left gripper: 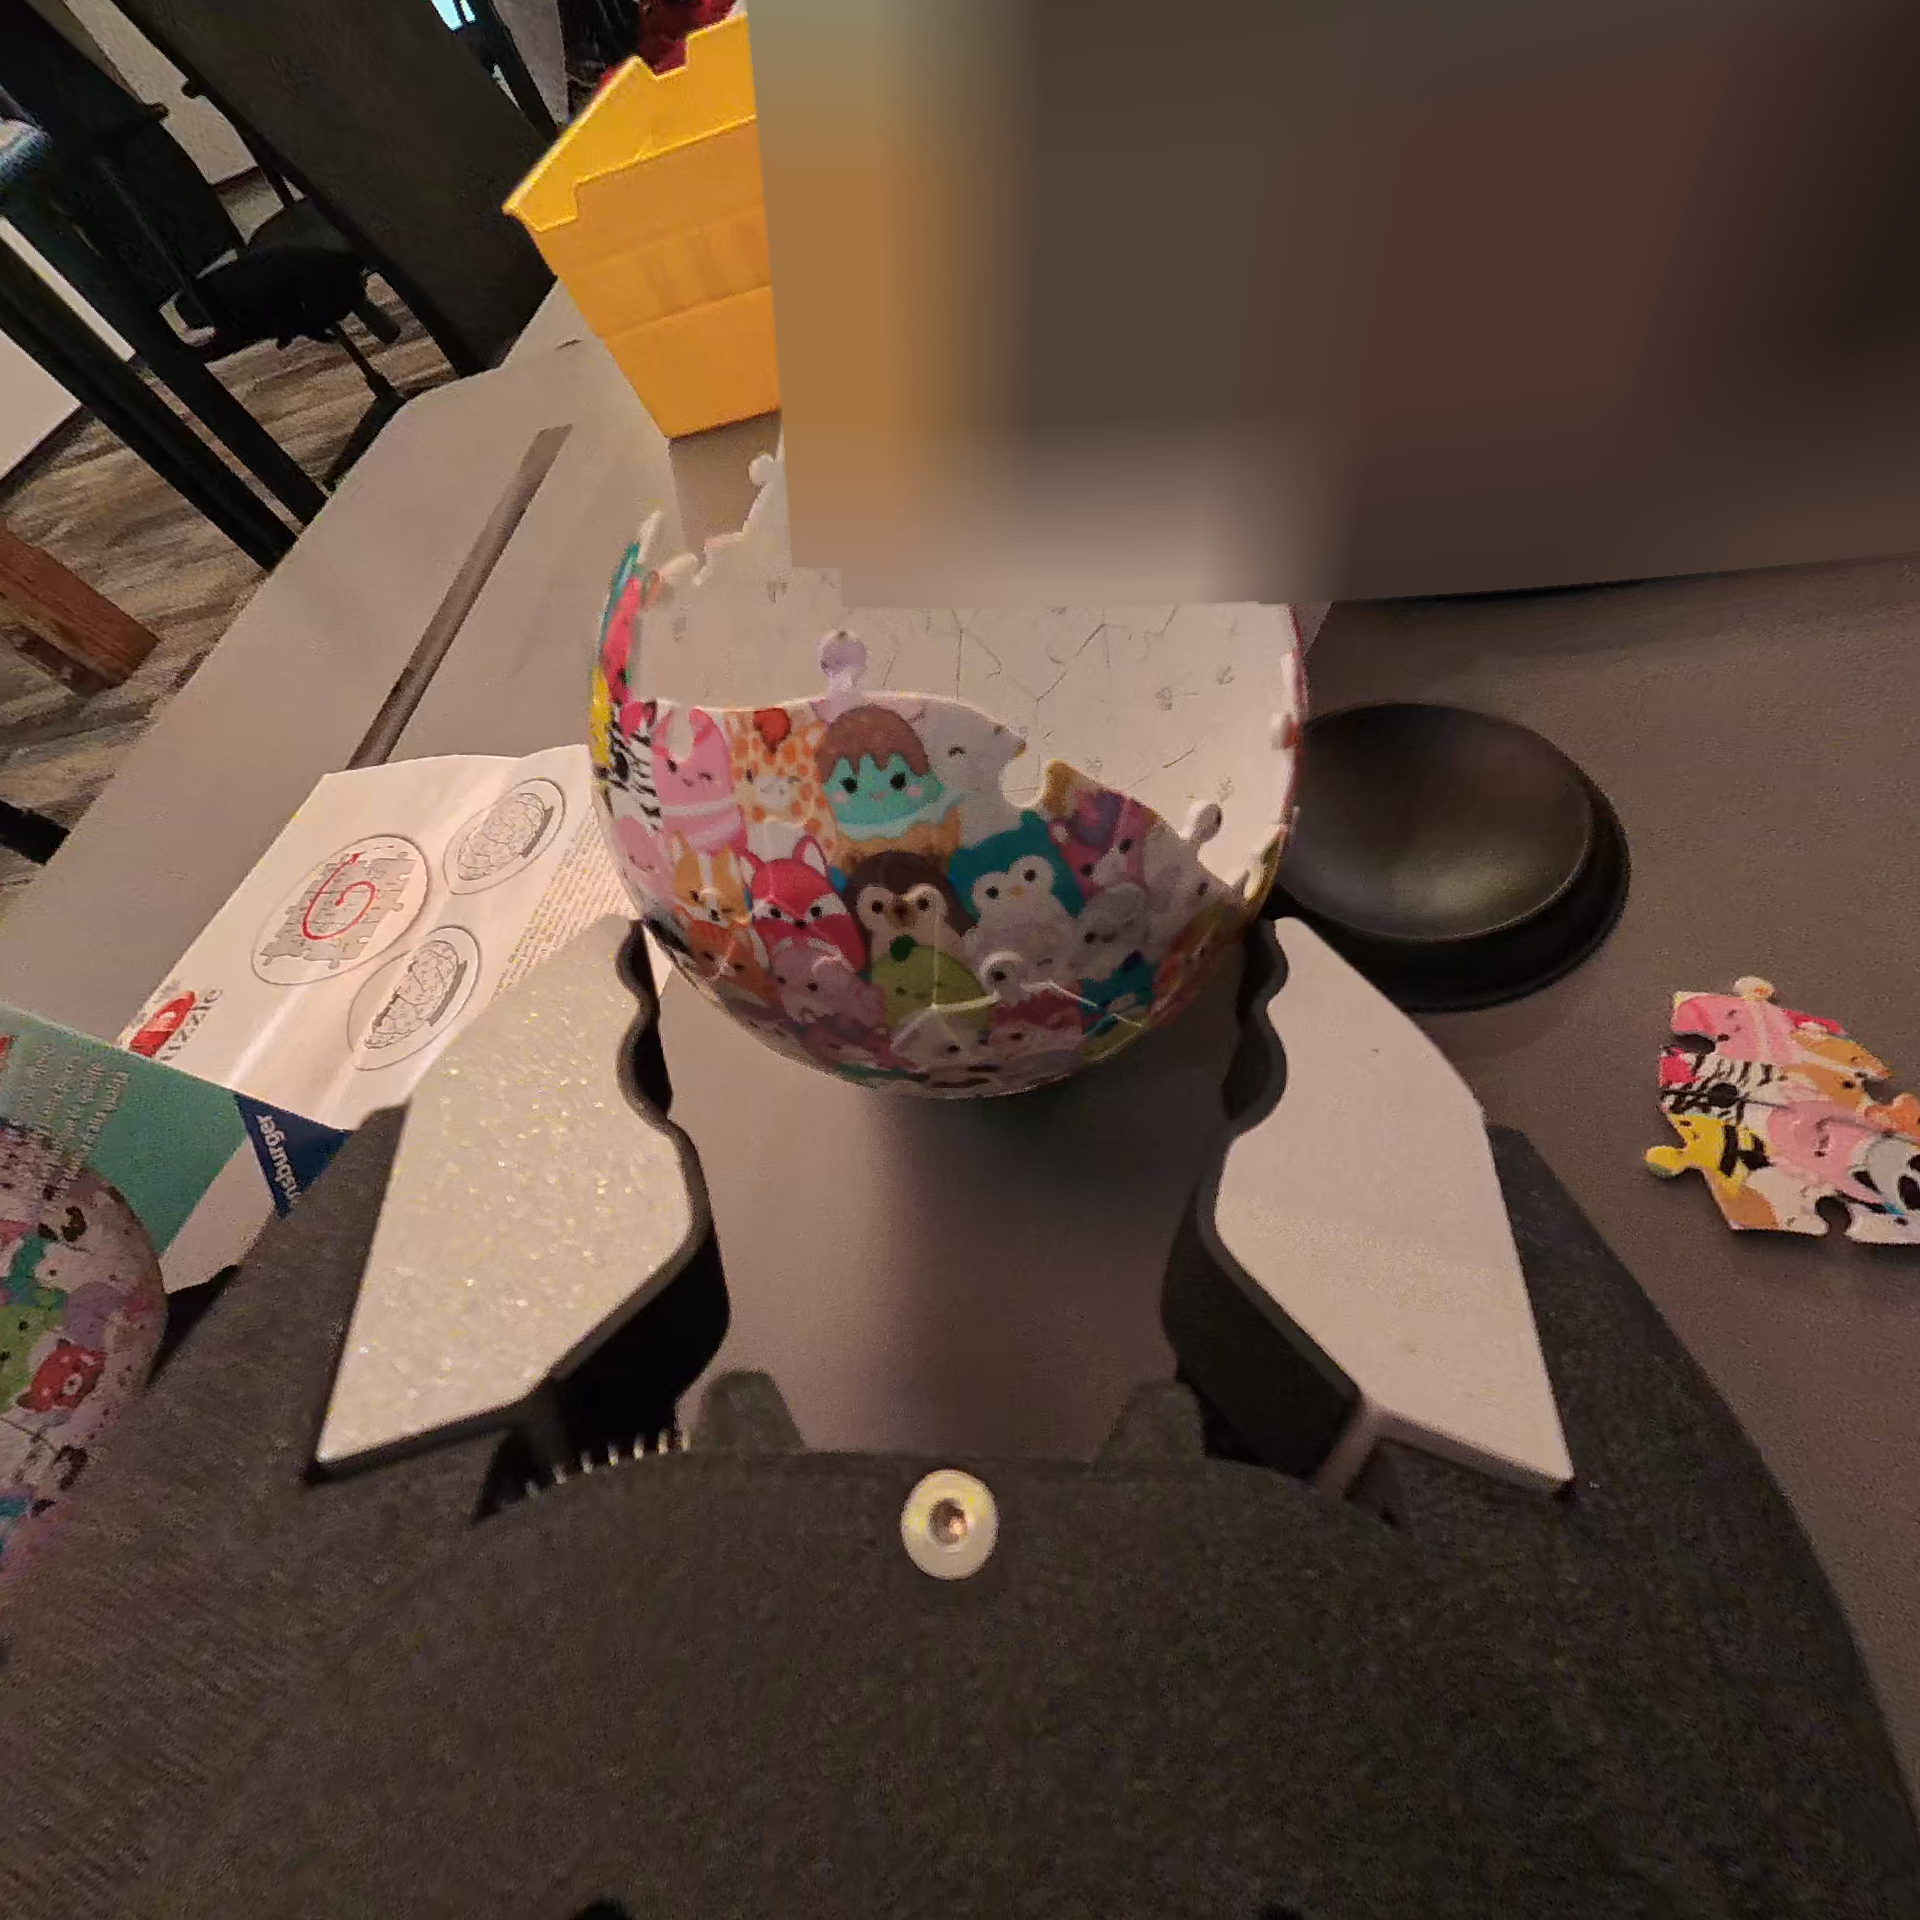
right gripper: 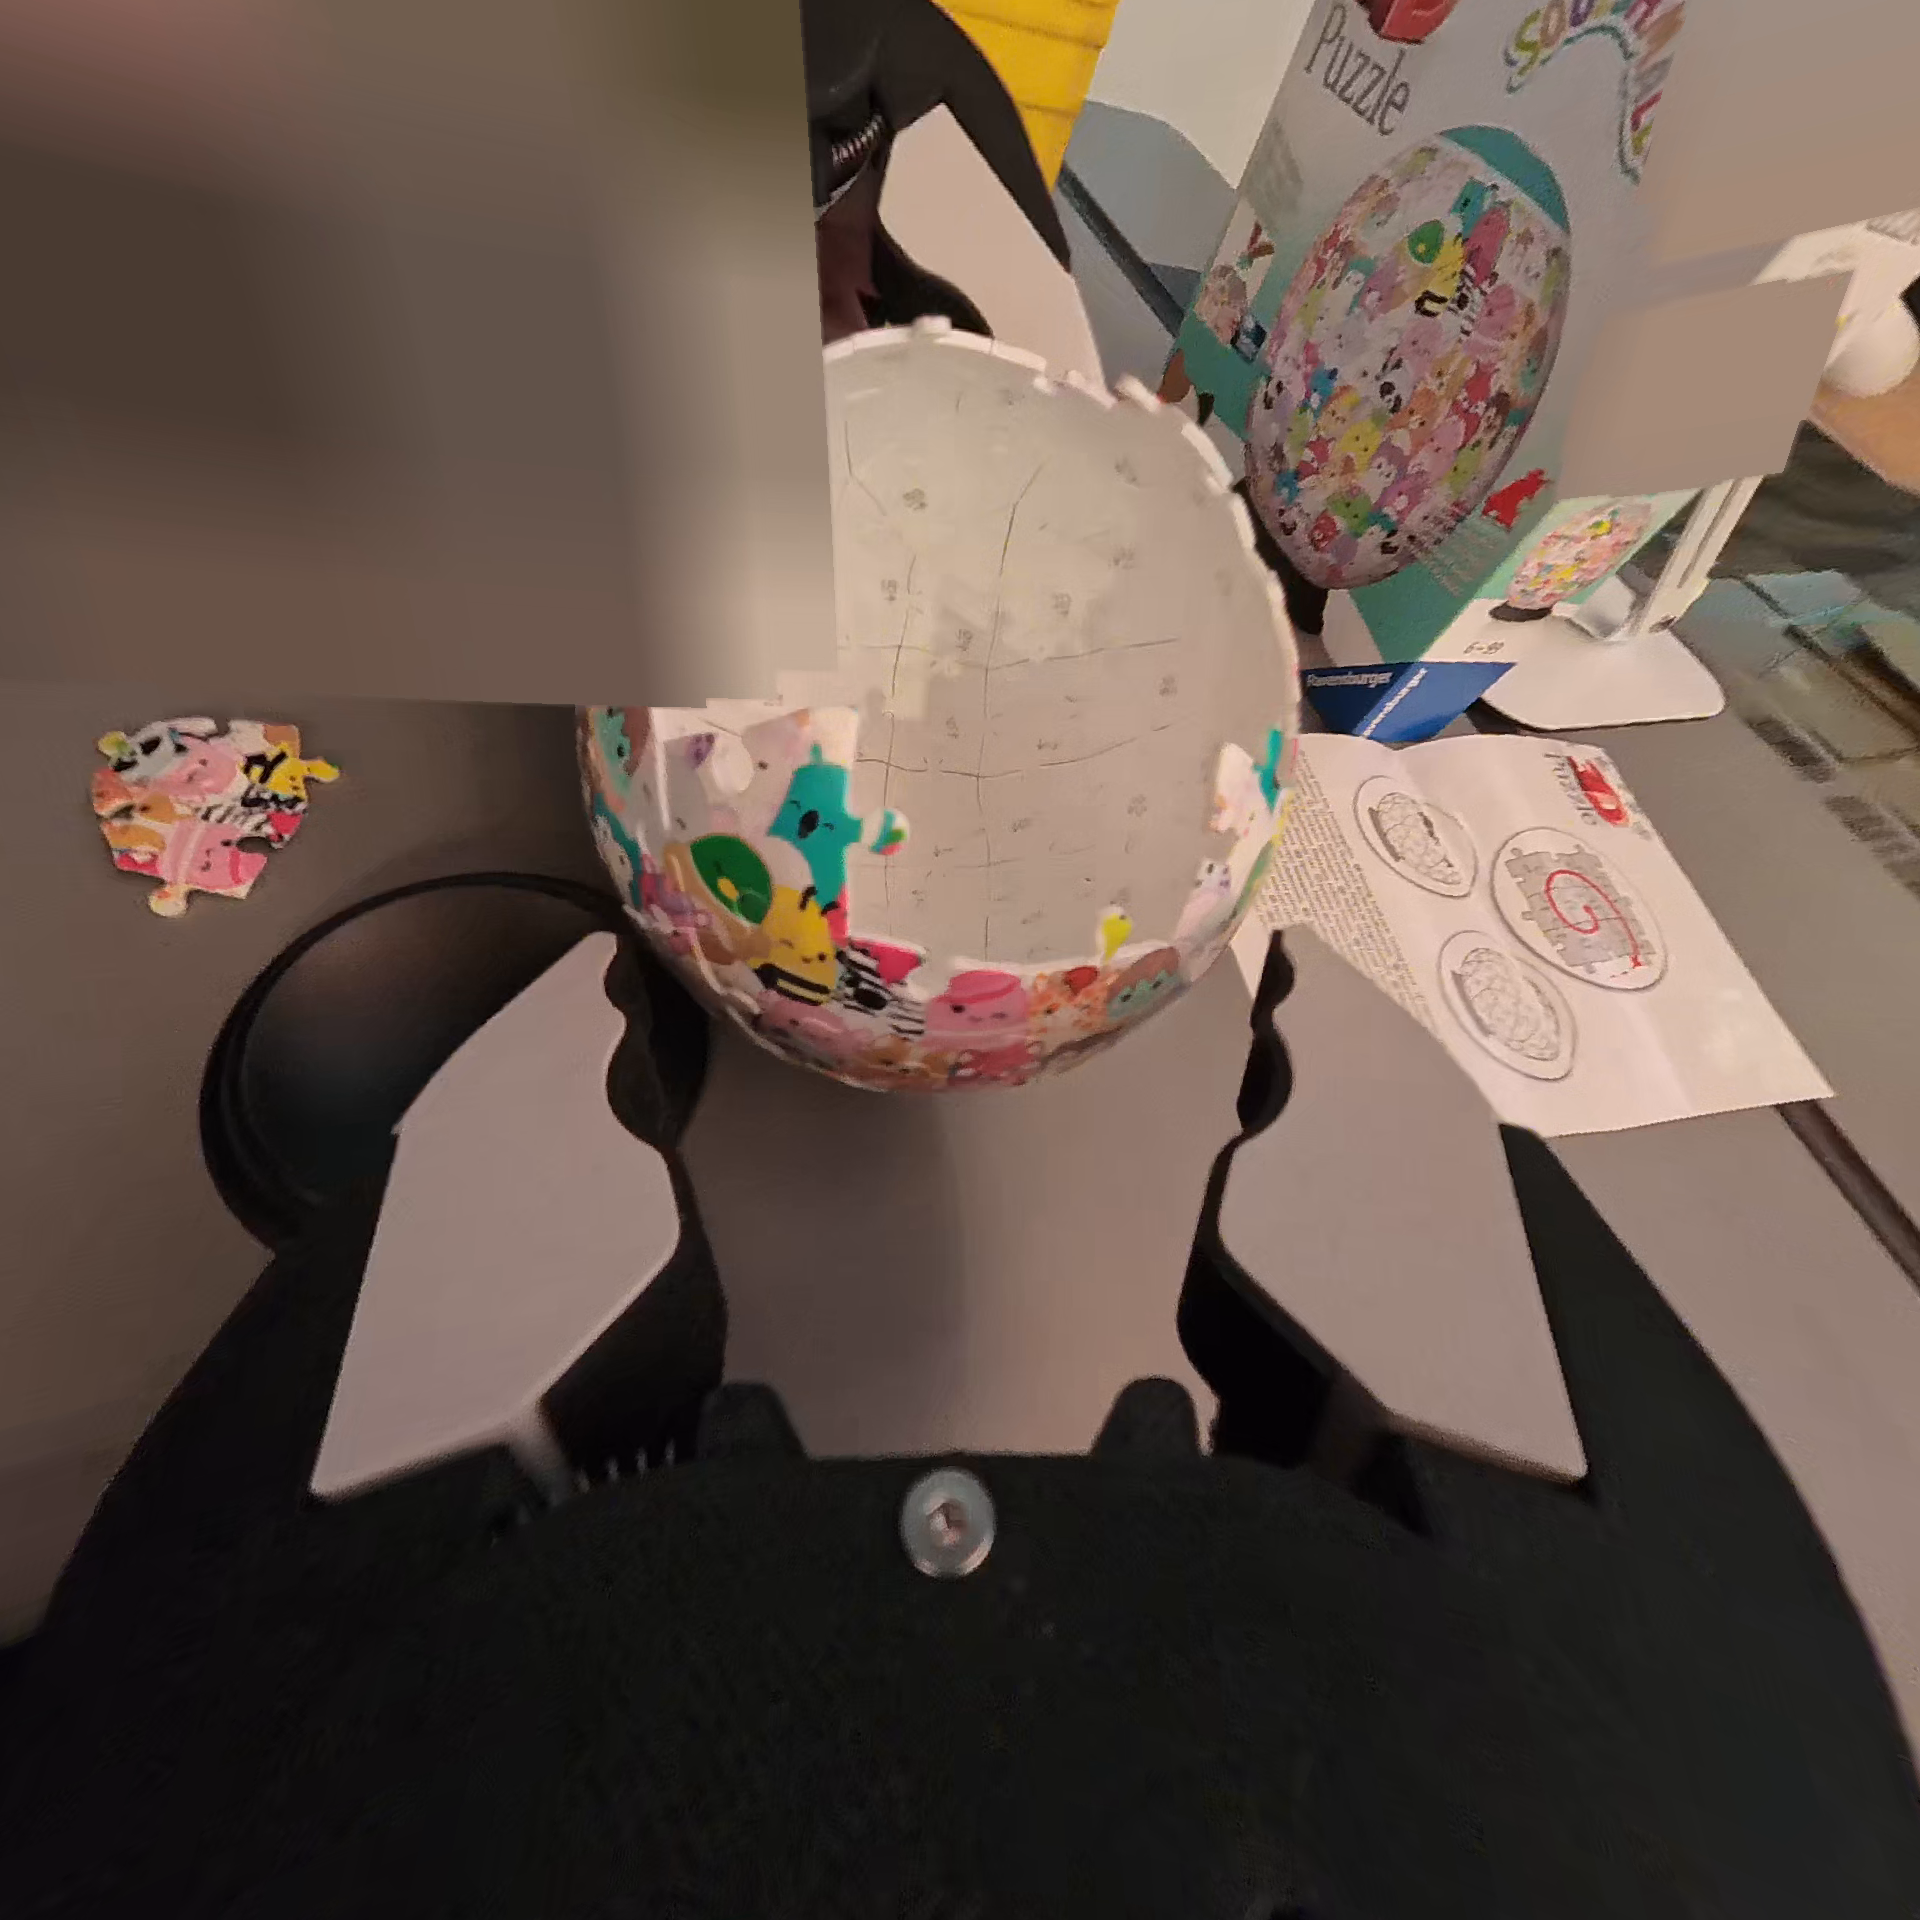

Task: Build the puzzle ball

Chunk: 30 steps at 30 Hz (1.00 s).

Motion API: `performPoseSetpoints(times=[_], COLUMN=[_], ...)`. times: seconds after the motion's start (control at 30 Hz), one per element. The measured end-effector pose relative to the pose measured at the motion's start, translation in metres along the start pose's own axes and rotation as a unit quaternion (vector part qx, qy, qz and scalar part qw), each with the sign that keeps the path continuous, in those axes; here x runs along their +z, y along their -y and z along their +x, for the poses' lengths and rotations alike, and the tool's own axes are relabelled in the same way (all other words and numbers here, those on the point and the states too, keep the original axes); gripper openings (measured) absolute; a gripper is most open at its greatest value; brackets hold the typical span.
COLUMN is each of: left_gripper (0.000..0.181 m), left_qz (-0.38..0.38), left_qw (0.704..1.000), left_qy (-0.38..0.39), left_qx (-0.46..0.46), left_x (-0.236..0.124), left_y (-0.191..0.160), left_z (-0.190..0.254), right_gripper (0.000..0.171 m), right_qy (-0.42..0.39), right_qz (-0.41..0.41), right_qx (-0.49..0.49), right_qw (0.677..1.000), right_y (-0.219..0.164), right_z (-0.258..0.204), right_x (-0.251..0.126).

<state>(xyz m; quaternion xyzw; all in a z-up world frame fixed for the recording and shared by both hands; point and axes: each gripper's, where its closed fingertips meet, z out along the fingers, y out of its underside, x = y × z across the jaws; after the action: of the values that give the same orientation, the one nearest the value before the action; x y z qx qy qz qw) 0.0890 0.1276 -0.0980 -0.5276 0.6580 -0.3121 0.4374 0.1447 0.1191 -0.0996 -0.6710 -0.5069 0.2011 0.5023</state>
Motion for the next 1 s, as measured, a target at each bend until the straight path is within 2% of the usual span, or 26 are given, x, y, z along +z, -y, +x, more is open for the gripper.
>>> performPoseSetpoints(times=[0.47,0.77,1.0], left_gripper=[0.115,0.108,0.109], left_qz=[-0.020,0.007,0.017], left_qw=[0.996,0.993,0.995], left_qy=[0.003,-0.001,-0.005], left_qx=[-0.087,-0.116,-0.103], left_x=[0.007,0.004,-0.004], left_y=[-0.017,-0.009,0.022], left_z=[-0.010,-0.010,0.016], right_gripper=[0.112,0.111,0.111], right_qy=[0.067,0.052,0.029], right_qz=[-0.017,-0.056,-0.067], right_qx=[0.134,0.117,0.109], right_qw=[0.989,0.990,0.991], right_y=[-0.013,-0.015,0.005], right_z=[0.003,0.003,-0.018], right_x=[0.013,0.023,-0.003])
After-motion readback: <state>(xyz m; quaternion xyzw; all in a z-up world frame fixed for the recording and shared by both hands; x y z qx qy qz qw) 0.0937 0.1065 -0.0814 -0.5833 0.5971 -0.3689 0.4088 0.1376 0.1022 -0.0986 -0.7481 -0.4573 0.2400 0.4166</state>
